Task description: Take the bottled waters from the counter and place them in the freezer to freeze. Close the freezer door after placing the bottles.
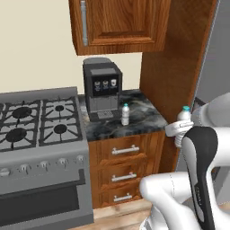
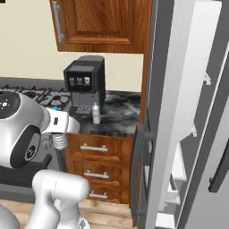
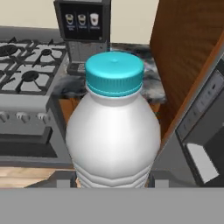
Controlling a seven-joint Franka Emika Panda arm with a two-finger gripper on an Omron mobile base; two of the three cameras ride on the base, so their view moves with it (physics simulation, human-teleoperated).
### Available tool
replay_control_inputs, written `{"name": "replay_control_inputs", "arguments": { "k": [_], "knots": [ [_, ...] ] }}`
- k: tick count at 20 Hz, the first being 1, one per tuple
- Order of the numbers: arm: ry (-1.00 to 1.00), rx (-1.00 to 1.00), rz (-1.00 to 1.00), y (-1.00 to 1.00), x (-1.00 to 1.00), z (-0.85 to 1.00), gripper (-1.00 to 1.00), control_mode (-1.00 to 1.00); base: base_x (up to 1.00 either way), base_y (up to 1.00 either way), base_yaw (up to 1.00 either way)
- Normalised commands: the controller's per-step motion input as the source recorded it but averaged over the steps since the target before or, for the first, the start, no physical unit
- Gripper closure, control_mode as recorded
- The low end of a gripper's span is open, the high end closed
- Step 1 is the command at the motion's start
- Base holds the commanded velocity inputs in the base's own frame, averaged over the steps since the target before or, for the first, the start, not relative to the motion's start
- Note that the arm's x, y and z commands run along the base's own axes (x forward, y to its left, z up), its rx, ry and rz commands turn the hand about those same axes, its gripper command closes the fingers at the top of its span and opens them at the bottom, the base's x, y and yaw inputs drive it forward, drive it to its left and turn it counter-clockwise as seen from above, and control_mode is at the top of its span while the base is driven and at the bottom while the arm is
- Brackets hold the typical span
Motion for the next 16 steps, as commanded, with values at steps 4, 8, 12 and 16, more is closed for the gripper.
{"name": "replay_control_inputs", "arguments": {
  "k": [4,8,12,16],
  "knots": [
    [0.0,0.0,0.0,0.0,0.0,0.0,1.0,1.0,-0.92,0.02,-0.18],
    [0.0,0.0,0.0,0.0,0.0,0.0,1.0,1.0,-0.78,0.01,-0.18],
    [0.0,0.0,0.0,0.0,0.0,0.0,1.0,1.0,-0.39,-0.12,-0.11],
    [0.0,0.0,0.0,0.0,0.0,0.0,1.0,1.0,-0.41,-0.35,-0.05]
  ]
}}
